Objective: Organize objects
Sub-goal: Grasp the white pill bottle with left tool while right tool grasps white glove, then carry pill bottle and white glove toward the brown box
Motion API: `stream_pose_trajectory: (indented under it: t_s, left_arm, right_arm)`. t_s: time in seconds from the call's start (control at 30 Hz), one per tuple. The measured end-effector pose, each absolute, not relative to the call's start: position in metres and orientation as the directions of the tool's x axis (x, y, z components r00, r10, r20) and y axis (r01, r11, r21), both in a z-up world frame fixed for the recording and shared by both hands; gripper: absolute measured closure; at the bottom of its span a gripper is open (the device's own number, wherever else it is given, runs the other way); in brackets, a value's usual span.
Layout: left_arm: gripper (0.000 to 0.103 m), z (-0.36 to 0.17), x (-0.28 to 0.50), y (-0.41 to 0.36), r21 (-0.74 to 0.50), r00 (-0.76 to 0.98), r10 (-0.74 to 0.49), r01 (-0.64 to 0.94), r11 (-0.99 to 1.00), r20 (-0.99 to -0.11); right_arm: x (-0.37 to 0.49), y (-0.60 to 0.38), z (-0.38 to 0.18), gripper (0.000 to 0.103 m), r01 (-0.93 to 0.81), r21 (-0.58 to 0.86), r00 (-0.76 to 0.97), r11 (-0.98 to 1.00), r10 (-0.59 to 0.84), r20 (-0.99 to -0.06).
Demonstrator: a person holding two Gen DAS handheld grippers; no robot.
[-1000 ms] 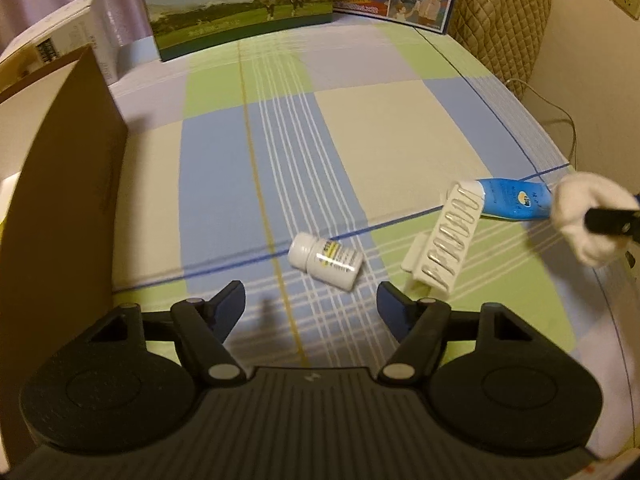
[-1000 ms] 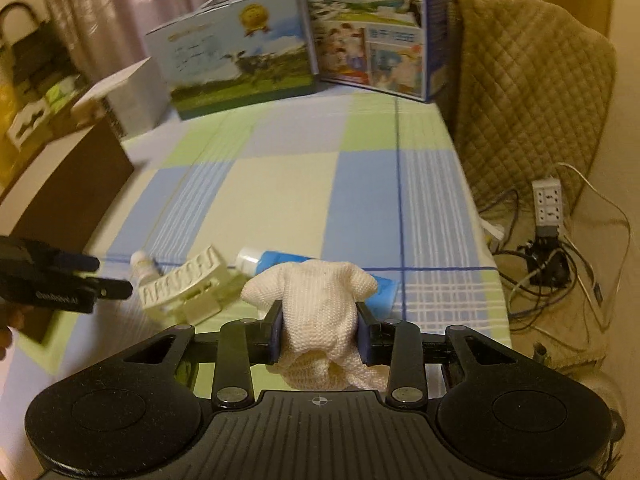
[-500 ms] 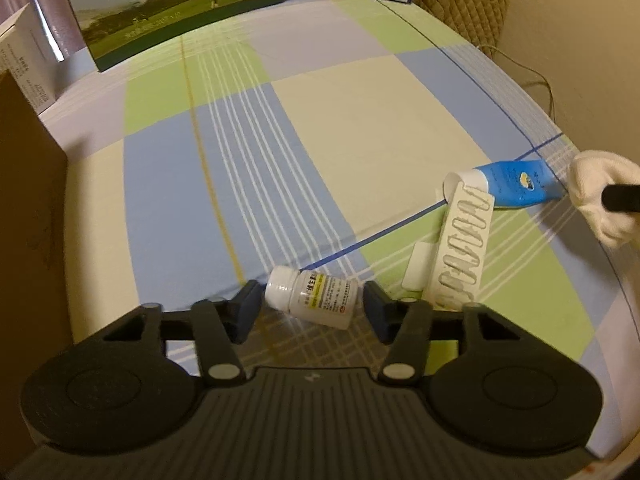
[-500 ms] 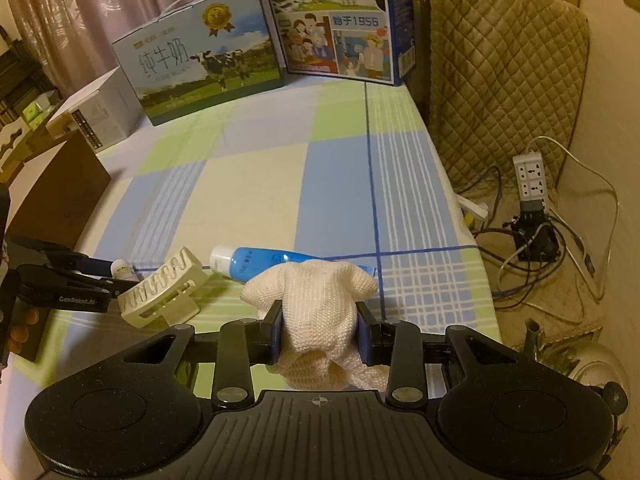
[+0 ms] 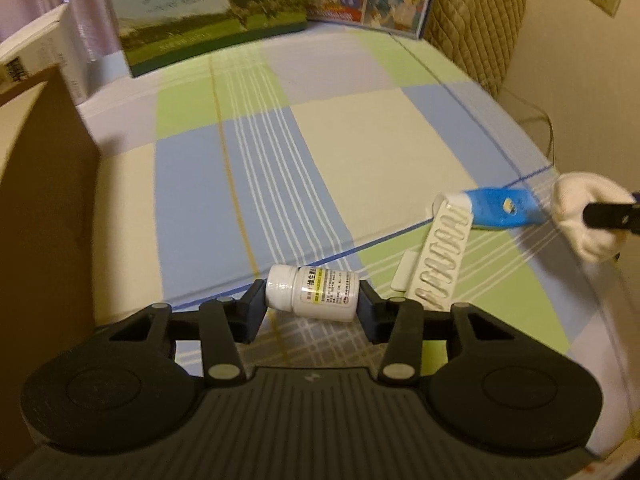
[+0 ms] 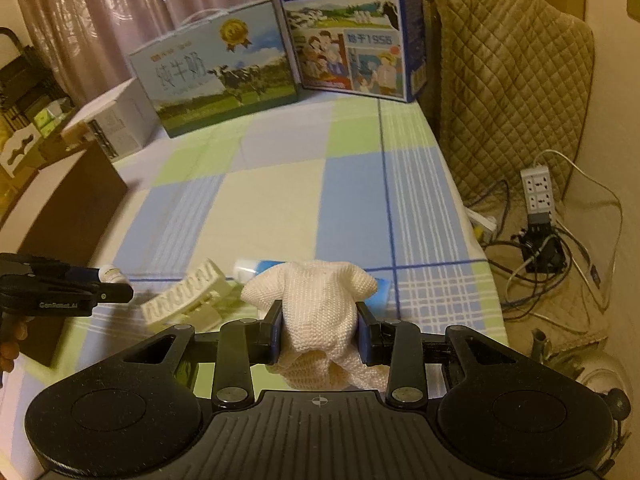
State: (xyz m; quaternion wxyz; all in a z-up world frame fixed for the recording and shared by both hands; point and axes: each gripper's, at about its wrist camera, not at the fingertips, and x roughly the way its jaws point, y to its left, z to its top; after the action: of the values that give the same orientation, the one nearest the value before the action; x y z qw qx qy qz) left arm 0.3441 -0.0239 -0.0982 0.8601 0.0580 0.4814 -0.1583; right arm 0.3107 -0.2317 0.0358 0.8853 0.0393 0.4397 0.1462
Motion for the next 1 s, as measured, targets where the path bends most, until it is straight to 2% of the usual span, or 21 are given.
stream_pose_trajectory:
  t_s: [0.5, 1.0]
  left_arm:
    - [0.06, -0.023, 0.28, 0.016, -0.111, 0.623, -0.201, 0.18, 0.977, -0.756]
    - [0.06, 0.013, 0.212, 0.093, -0.122, 0.696, -0.114, 0.039, 0.992, -0.709]
  right_arm:
    - [0.281, -0.181, 0.077, 0.071, -0.391, 0.236, 0.574, 0.89, 0.435, -0.694]
    - [0.24, -0.062, 0.095, 0.071, -0.6, 0.3, 0.44, 0.742, 0.619, -0.65]
